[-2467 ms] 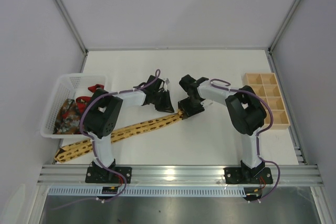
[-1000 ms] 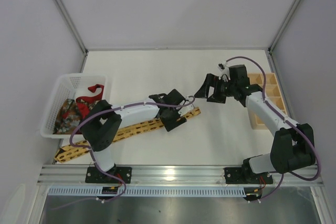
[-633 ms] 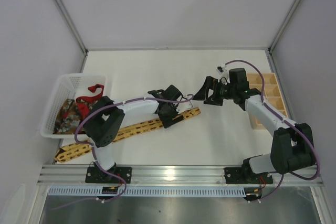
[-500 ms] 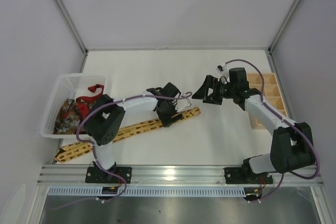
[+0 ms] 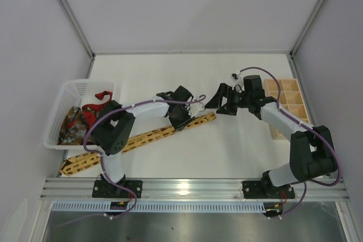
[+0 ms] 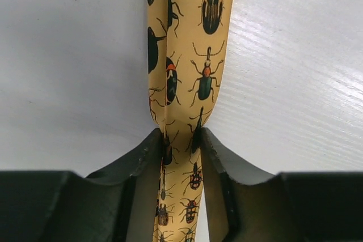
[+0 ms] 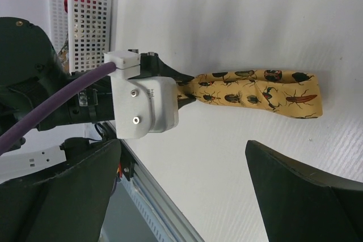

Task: Roll the ties
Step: Roll the tie

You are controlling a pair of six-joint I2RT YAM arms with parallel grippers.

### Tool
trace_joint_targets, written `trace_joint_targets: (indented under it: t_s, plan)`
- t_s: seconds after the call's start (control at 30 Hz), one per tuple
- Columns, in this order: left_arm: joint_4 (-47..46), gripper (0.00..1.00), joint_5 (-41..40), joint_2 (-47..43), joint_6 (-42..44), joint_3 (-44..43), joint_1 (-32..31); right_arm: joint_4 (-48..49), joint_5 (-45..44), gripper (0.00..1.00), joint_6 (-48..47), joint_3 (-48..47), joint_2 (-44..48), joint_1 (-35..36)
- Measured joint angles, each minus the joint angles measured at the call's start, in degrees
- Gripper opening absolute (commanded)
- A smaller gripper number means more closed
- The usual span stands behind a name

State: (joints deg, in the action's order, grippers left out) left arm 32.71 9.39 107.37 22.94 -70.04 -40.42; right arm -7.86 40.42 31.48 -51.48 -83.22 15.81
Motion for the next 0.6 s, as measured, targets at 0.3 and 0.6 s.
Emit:
trace_joint_targets:
  t_s: [0.3,0.6]
  plan:
    - [-0.85,0.69,1.95,-2.89,-0.85,1.20,-0.07,-0.04,-1.55,1.00,0.00,0.22,-0.39,0.09]
    - [-1.86,0.72,3.41,-1.09,-0.87,-0.42,-0.13,-0.87,-2.03,1.00,-0.28,0.68,-0.44,-1.97]
